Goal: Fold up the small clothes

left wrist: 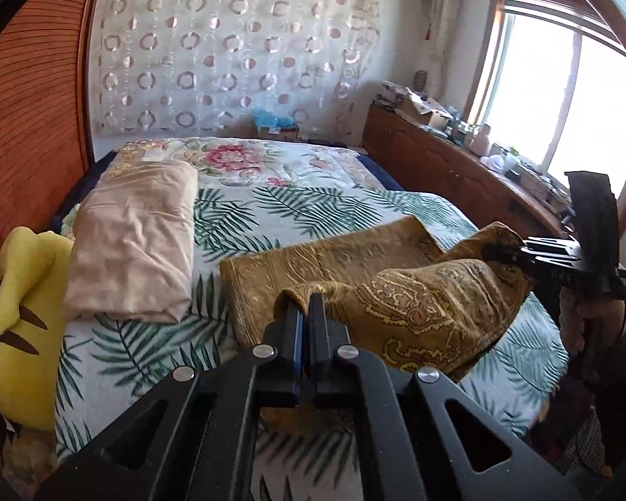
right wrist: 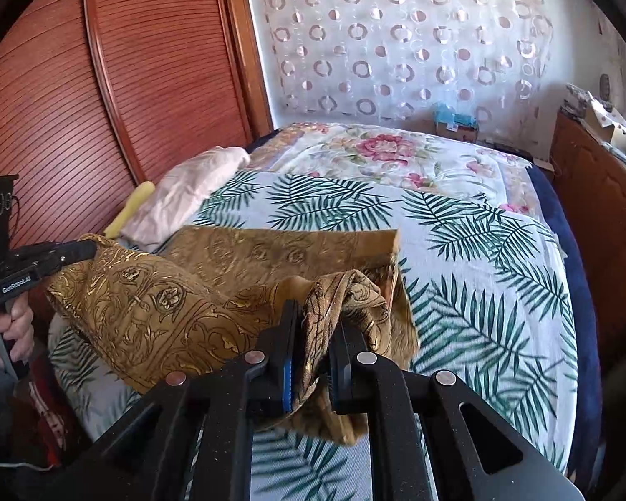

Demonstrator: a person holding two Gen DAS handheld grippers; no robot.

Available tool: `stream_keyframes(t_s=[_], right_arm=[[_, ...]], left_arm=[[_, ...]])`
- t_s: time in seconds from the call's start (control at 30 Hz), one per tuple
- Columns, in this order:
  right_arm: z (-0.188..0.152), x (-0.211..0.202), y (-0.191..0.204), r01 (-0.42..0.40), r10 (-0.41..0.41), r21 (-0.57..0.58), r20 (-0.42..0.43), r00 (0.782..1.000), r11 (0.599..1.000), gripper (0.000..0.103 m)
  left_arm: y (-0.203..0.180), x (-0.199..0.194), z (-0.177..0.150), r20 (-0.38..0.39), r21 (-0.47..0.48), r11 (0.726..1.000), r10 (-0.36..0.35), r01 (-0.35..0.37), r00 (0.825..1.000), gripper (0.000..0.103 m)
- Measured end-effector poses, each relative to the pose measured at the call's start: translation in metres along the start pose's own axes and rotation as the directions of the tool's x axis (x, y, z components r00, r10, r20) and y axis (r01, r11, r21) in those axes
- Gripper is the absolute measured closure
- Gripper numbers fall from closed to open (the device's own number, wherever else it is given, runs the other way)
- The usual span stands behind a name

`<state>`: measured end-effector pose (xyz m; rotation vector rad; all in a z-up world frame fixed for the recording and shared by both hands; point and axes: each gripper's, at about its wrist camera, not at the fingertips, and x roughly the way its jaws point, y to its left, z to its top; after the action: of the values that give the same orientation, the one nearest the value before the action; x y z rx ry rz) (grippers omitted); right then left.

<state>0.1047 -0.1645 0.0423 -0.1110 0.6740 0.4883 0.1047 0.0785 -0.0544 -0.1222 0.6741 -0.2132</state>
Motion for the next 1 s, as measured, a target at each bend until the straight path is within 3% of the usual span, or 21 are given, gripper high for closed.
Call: stream_keyframes(t_s=[0.07,0.17,0.27,0.4,0.47,0.5,0.67,0.73,0.8,1.0], right_arm=[[0.005,0.015,0.0,0.0,0.0,0.001,-0.005,1.0,1.0,0.092],[0.009,0.023,0.005,0.014,-0.014,-0.034,0.01,1.0,0.999,0.088],[0.008,0.029,-0.002,-0.011,0.011,0.009,0.011,1.0,1.0,0.084],[0.006,0.022,-0.015,0.005,-0.01,0.08,0.064,0.998,0.997,0.063],[0.004,0.019,-0.02,0.01,-0.017,0.091,0.075,0.997,0.996,0.062],[0.002,0.016,-0.021,0.021,-0.028,0.085,0.083,0.996,0.996,0.062],[-0.019,-0.003,-0.02,0.026,-0.027,0.005,0.093,0.995,1.0,0.062],[-0.031,-0.008,-0.018,0.036,-0.034,-0.02,0.092,0.995,0.999,0.062],[-0.039,-0.006,-0.018,0.031,-0.029,-0.022,0.073,0.997,0.999,0.062],[-0.039,0.023,-0.007,0.034,-0.035,-0.065,-0.017,0.999,0.997,0.062]], left_arm=[[0.001,0.011,0.002,-0.003,0.002,0.999,0.039,-0.039,0.999,0.1],[0.004,0.019,0.001,-0.002,-0.009,0.999,0.041,-0.041,0.999,0.1],[0.01,0.019,-0.001,0.005,-0.036,0.999,0.012,-0.012,1.0,0.1],[0.012,0.012,-0.002,0.018,-0.05,0.999,-0.002,0.003,1.0,0.099],[0.011,0.006,-0.006,0.017,-0.039,0.999,-0.011,0.012,1.0,0.08],[0.012,0.004,-0.007,0.021,-0.038,0.999,-0.013,0.014,1.0,0.063],[0.016,-0.016,-0.01,0.028,-0.021,0.999,-0.024,0.025,0.999,0.046],[0.018,-0.022,-0.013,0.032,-0.011,0.999,-0.032,0.032,0.999,0.03],[0.021,-0.024,-0.02,0.017,-0.016,0.999,-0.045,0.045,0.999,0.024],[0.022,-0.016,-0.039,-0.05,-0.014,0.999,-0.046,0.045,0.998,0.024]])
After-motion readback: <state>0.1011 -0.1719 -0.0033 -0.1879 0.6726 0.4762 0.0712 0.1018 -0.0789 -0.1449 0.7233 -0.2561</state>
